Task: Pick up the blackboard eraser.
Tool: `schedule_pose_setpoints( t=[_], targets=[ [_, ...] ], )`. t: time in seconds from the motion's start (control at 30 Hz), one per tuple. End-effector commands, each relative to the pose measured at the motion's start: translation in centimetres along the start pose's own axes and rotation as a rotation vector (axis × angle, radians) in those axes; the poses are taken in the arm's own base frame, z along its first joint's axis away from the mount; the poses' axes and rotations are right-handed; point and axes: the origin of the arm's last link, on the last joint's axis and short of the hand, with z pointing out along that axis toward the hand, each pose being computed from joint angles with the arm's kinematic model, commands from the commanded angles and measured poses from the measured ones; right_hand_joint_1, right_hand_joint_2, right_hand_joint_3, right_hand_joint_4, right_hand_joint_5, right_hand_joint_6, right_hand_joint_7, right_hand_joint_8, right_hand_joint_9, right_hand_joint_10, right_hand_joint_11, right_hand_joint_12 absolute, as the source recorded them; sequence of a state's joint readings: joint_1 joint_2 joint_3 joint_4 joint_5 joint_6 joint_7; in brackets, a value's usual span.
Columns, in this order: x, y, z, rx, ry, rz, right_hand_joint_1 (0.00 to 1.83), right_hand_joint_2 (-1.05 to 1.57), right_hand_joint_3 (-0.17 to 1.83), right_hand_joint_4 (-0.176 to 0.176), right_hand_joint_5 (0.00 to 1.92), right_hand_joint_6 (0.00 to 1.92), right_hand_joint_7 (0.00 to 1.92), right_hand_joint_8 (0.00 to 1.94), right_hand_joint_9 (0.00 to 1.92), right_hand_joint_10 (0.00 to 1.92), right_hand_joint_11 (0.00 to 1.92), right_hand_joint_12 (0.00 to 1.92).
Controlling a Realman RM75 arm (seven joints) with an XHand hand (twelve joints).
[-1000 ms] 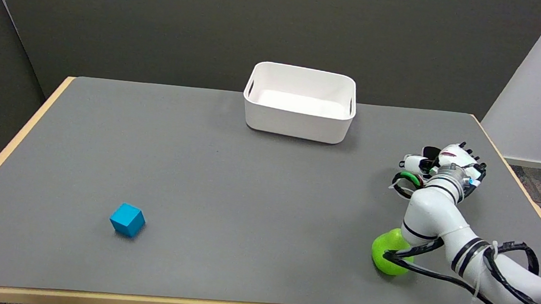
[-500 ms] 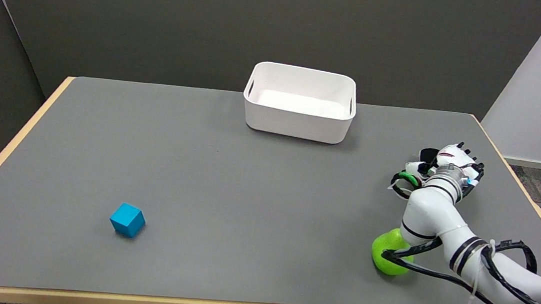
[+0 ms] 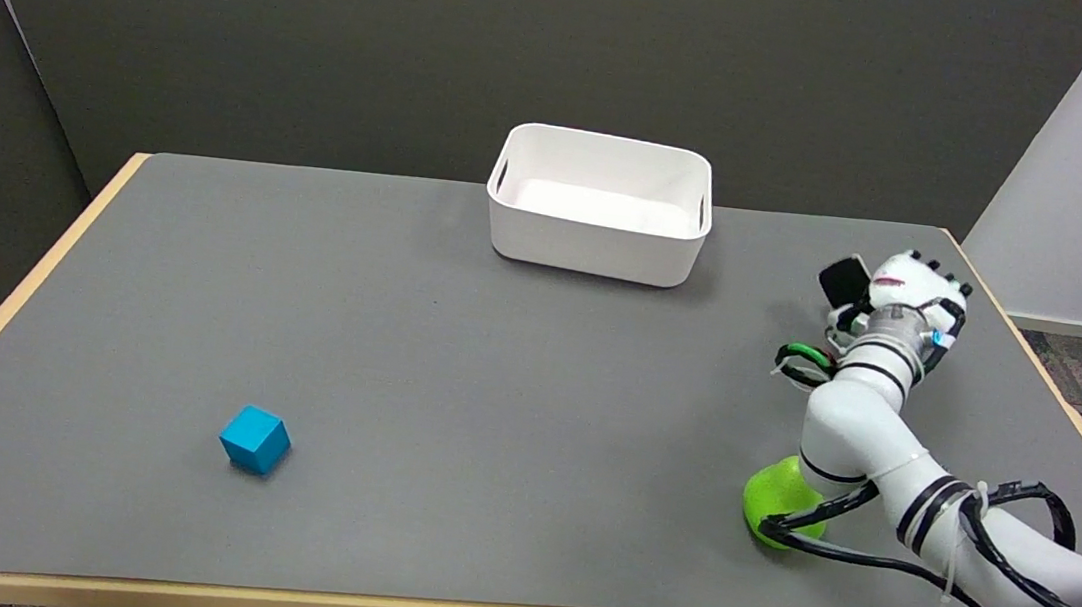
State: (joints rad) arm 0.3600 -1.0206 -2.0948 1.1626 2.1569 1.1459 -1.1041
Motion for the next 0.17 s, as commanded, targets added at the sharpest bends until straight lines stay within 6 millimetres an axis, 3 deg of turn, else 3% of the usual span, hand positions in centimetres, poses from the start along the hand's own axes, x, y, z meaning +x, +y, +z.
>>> schedule_pose_setpoints(
  t=[0.03, 0.17],
  targets=[
    [9.8, -9.5, -4.0, 0.448, 0.389, 0.234, 1.27, 1.43, -0.05, -0.176, 0.29, 1.60, 0.53, 1.85, 0.59, 1.92, 0.27, 1.92],
    [11.1, -14.6, -5.7, 0.648, 0.368, 0.279, 1.27, 1.40, -0.01, -0.176, 0.31, 1.59, 0.54, 1.84, 0.60, 1.90, 0.28, 1.92]
  ],
)
